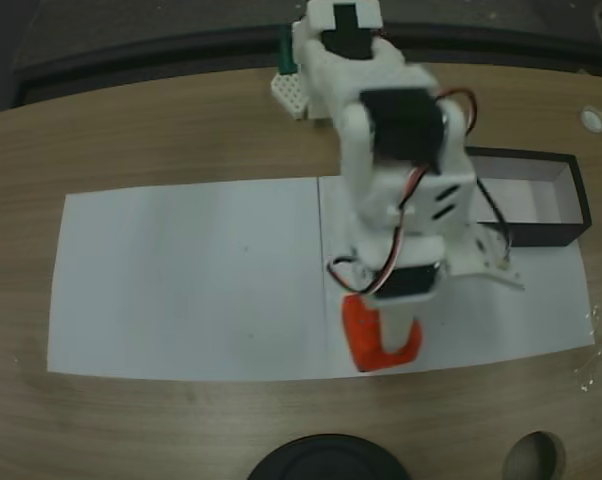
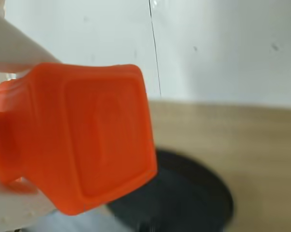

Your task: Grab a orange square and put it in the box.

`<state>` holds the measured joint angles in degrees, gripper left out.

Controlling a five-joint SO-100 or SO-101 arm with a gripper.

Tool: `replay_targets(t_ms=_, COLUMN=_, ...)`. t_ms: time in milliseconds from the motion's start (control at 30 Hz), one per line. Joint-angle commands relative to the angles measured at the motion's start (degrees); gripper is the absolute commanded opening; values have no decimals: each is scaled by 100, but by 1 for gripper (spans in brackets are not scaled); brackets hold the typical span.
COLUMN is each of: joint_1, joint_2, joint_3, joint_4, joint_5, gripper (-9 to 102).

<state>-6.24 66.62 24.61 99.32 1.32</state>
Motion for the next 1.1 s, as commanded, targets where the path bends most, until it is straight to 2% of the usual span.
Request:
replay_targets(t_ms=0, joint_1=-870, joint_2=2391, joint_3=-316, joint_4=26, joint_5=-88, gripper=4)
replay_targets(t_ms=167, joint_1=-3138, joint_2=4078, joint_3=1485, joint_4=9, joint_5=-589, gripper=4)
replay_targets(t_ms=267, joint_1=-4034, joint_2=4667, joint_3=2698, joint_4=-44, joint_5=-650, gripper=4)
replay_targets(t_ms=667, joint_1=-4570, joint_2=4632, joint_3=5792, joint_4=-1828, joint_5=-650, gripper=4)
replay_targets(t_ms=1067, joint_1=-4746, joint_2=4605, joint_3=6952, joint_4=-3067, joint_5=-624, gripper=4)
